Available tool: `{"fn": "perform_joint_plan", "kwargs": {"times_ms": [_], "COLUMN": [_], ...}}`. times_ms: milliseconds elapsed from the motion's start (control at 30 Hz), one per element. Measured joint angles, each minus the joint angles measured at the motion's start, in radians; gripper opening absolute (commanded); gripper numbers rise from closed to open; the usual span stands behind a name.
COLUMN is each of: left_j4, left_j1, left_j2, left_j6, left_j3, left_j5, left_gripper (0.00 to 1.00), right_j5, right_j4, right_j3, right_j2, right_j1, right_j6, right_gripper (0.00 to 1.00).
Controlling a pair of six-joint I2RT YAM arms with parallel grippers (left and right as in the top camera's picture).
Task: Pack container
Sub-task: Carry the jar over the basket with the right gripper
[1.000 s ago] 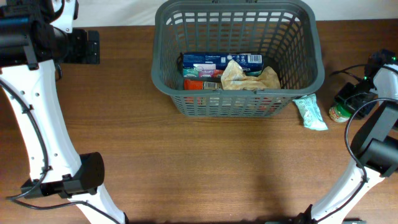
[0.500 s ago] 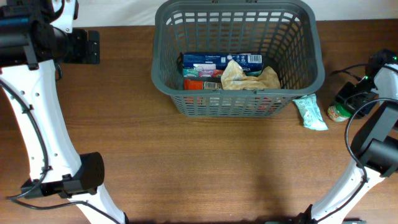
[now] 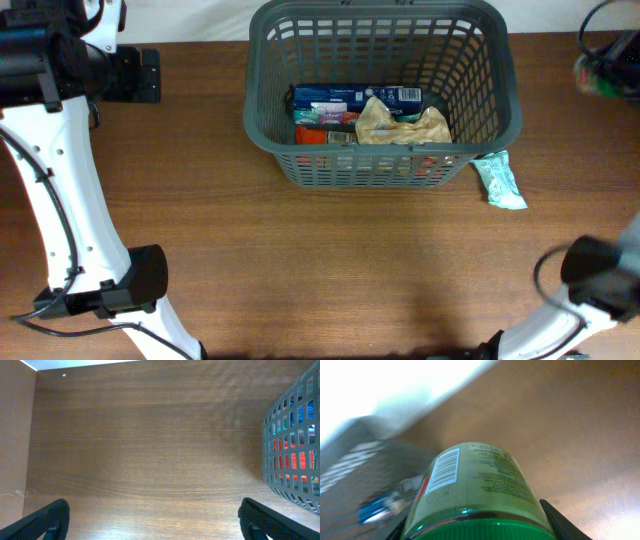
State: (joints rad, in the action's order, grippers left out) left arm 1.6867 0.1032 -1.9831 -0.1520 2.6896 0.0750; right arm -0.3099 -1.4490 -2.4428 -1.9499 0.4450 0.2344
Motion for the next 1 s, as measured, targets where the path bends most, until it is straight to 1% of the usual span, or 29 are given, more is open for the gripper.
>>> {"fn": "perform_joint_plan", "kwargs": {"times_ms": [100,200,333,367,500,600,867,1000], "left_j4": [0.000,0.000,0.000,0.000,0.000,0.000,0.000,0.000], "left_j1": [0.000,0.000,0.000,0.000,0.000,0.000,0.000,0.000], "left_j2": [0.000,0.000,0.000,0.000,0.000,0.000,0.000,0.000], "left_j6": [0.000,0.000,0.000,0.000,0.000,0.000,0.000,0.000], "left_j3": [0.000,0.000,-0.001,-0.001,-0.001,-0.001,-0.001,-0.001], "left_j5": [0.000,0.000,0.000,0.000,0.000,0.000,0.000,0.000], "left_gripper": [0.99,0.99,0.99,0.99,0.99,0.99,0.99,0.99], "right_j5": [-0.018,-0.035,-0.034,-0.029,0.040,0.081,0.126,0.134], "right_j4": [-0.011,-0.016,-0.022,-0.022,-0.018,-0.008,0.055,0.057], "right_j3": [-0.054,-0.069,-0.071,-0.070,-0.044,-0.005,0.133,0.160], "right_j2": [0.113,0.199,0.221,0.216,0.165,0.106,-0.124,-0.226], "right_j1": [-0.078,-0.198,-0.375,-0.394,-0.503,-0.547,-0.564,-0.564], "right_j6": [-0.036,-0.091,-0.164,-0.170,-0.194,-0.207,-0.212,-0.212], "right_gripper": [0.09,0.08,0.08,0.08,0.08,0.09,0.08,0.08]}}
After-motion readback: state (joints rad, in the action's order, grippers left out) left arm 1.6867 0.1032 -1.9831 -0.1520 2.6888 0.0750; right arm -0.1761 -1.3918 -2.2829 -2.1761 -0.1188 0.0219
